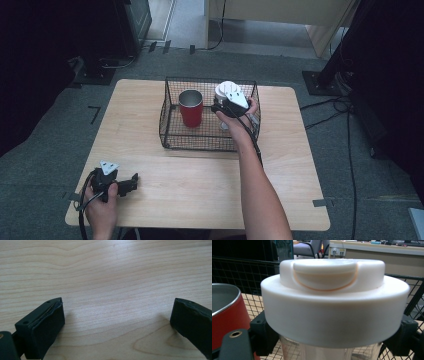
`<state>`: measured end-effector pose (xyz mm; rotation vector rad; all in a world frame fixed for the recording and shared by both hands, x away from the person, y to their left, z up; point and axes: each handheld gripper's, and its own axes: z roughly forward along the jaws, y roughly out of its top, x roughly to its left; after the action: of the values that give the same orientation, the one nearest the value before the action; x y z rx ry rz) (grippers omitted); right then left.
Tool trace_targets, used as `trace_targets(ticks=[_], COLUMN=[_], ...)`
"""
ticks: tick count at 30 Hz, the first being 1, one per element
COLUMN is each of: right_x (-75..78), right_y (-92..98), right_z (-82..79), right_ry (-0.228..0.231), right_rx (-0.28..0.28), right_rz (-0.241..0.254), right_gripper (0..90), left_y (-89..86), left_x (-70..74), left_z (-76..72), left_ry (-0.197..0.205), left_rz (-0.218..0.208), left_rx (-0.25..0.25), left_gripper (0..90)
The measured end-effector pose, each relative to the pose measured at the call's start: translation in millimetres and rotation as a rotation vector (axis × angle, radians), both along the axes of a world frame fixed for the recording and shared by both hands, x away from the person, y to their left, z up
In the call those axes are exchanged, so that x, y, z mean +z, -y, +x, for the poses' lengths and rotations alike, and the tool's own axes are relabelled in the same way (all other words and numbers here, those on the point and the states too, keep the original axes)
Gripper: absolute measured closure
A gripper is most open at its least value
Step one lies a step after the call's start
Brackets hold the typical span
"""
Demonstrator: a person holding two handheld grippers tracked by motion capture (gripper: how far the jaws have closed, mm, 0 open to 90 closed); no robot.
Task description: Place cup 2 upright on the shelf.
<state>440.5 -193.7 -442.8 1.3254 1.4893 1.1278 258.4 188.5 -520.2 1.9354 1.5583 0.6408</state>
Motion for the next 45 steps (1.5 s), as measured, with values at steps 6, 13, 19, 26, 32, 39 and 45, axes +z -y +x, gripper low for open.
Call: trace_targets(ticks=[6,13,19,26,32,39,45], right_x=[2.8,2.6,3.4,3.2,7.2,8.0,11.9], right_y=[4.5,5.2,5.8,9.0,9.5,7.1,7.4], right_z=[-2.0,-5.4,-8.3,-11.4,-13.1,-14.7,-14.8], right_ry=[-0.032,-0.047,-0.039,-0.029,-0.021,-0.019,-0.006], right_rx=[0.004,0.027,0.002,-0.022,-0.033,-0.059,-0.068], right_rz=[0.028,0.027,0.043,0.045,0.059,0.037,0.075], right_gripper=[13.8,5.4,2.0,0.0,0.0,0.0,0.0], left_y=[0.0,0.0,0.2,0.2,0.2,0.2,0.2], left_x=[0.0,0.0,-0.1,-0.1,-0.1,-0.1,-0.1], left_z=[0.0,0.0,0.0,0.0,0.0,0.0,0.0], left_ry=[0.0,0.0,0.001,0.001,0.001,0.001,0.001], left_rz=[0.0,0.0,-0.002,-0.002,-0.002,-0.002,-0.002], left_rx=[0.0,0.0,0.001,0.002,0.002,0.002,0.001], left_gripper=[0.0,0.0,0.0,0.0,0.0,0.0,0.0])
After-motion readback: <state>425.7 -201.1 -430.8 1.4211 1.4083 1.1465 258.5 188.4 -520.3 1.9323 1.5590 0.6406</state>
